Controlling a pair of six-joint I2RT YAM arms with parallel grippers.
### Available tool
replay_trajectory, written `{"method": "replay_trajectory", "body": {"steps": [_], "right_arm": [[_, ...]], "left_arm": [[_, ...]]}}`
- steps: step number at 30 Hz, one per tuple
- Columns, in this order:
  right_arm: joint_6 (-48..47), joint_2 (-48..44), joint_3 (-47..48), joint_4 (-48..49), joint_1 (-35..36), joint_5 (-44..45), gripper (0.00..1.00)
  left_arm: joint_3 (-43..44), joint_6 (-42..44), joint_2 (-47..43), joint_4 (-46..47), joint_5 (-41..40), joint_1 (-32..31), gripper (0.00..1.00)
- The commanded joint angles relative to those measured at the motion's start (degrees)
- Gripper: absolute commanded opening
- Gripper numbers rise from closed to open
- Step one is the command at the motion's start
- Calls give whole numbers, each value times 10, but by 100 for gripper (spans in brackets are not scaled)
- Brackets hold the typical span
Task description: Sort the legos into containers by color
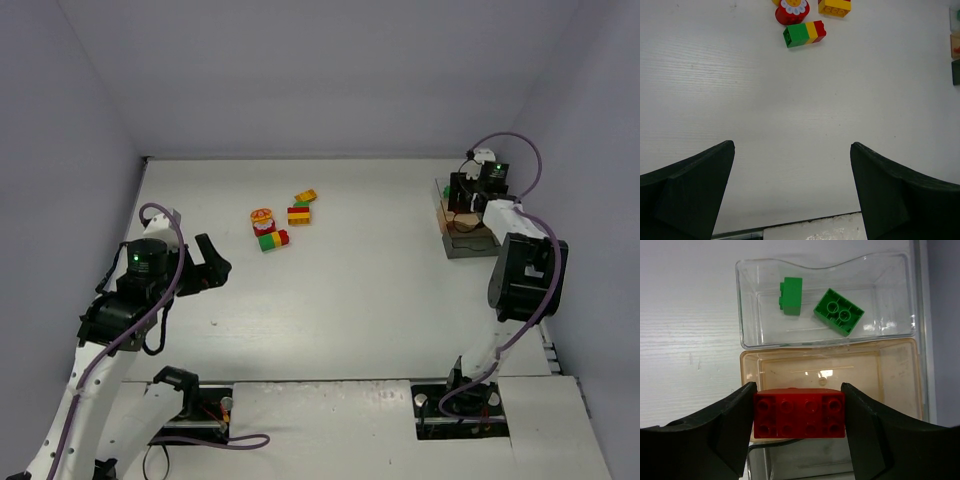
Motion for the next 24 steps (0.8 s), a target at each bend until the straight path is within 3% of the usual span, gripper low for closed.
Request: {"method": "replay_trajectory", "body": {"steps": [1,8,14,19,24], "right_arm": [[-8,4,14,33,-4,-18,32],[7,4,2,33,-8,-19,65],[12,-14,0,32,-8,-21,79],[29,-38,2,26,-1,-37,81],[59,-74,13,26,81,-20,75]], "left_arm": [[6,-5,7,32,2,-2,92],[8,-3,7,28,-2,-2,92],[9,-2,9,28,-1,-2,93],[10,-3,8,28,0,-2,92],[10,0,9,28,-4,-3,92]]}}
